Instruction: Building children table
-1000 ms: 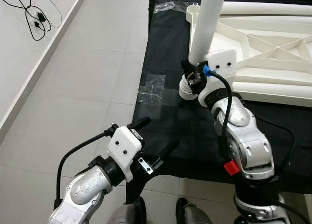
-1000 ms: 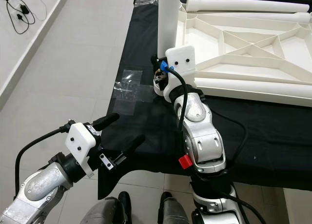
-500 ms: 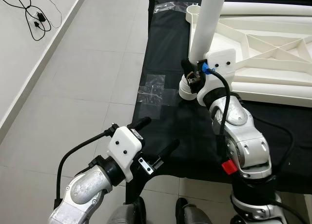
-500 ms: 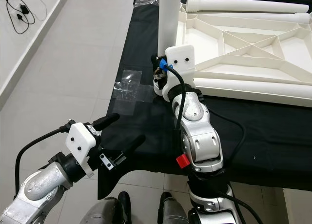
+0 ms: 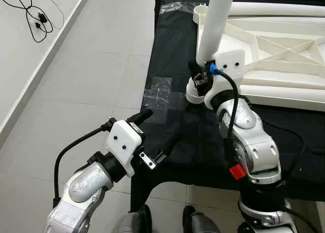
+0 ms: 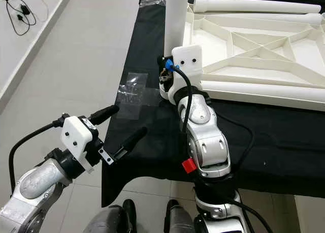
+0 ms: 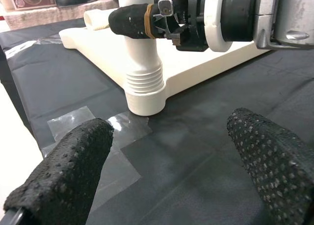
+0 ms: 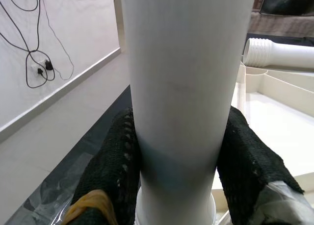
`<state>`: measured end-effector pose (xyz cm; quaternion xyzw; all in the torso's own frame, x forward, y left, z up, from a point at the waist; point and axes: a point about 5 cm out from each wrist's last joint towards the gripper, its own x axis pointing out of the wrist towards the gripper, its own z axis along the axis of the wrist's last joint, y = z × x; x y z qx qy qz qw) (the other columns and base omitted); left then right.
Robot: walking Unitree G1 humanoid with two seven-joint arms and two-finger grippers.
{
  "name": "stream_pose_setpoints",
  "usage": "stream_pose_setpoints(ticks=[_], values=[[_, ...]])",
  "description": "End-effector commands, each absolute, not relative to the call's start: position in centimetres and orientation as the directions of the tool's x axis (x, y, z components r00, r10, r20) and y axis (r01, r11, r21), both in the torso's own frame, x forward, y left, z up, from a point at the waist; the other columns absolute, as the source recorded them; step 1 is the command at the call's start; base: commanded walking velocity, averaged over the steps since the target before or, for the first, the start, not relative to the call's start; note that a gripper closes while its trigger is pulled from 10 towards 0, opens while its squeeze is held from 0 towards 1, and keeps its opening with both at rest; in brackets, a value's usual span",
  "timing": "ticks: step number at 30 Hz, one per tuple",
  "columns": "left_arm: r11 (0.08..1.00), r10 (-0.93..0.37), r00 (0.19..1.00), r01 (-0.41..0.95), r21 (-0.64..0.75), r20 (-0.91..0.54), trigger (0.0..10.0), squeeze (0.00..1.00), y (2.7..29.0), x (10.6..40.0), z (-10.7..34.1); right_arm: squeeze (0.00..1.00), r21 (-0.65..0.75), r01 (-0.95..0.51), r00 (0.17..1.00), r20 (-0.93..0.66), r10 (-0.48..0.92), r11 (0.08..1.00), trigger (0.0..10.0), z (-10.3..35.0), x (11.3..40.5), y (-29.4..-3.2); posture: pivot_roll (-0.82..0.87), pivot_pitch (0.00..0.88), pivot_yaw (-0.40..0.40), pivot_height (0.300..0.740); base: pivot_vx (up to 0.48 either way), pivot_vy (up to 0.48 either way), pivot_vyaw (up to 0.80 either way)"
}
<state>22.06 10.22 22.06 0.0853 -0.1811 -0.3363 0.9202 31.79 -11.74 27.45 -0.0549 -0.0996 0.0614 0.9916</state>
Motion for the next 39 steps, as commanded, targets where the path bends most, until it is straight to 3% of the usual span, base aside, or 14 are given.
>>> stream_pose_setpoints(ticks=[1,12,23,31,39], values=[[0.754,-0.655,0.716,0.601,0.266,0.240,10.0,0.00,10.2,21.9,21.3,0.00,-0.084,-0.050,0.999,-0.024,0.048,0.995,10.0,23.3,32.7,-13.3,0.07,0.348,0.011,0.740,0.000,0.000,0.00],[0.738,-0.674,0.699,0.626,0.252,0.240,10.0,0.00,9.5,21.8,21.2,0.00,-0.085,-0.012,0.997,0.080,0.019,0.996,10.0,26.2,33.1,-14.7,0.06,0.339,0.018,0.740,0.000,0.000,0.00],[0.737,-0.675,0.697,0.627,0.253,0.239,10.0,0.00,9.5,21.9,21.1,0.00,-0.073,-0.019,0.995,0.092,0.026,0.997,10.0,26.3,33.1,-14.6,0.07,0.334,0.020,0.740,0.000,0.000,0.00],[0.741,-0.671,0.698,0.621,0.257,0.249,10.0,0.00,9.6,22.0,21.4,0.00,0.033,-0.017,0.968,0.251,0.008,0.999,10.0,29.7,33.8,-16.0,0.07,0.326,0.023,0.740,0.000,0.000,0.00],[0.749,-0.662,0.703,0.614,0.247,0.260,10.0,0.00,9.7,22.4,21.9,0.00,0.035,-0.004,0.951,0.310,-0.007,0.999,10.0,31.0,33.9,-17.2,0.07,0.322,0.026,0.740,0.000,0.000,0.00]])
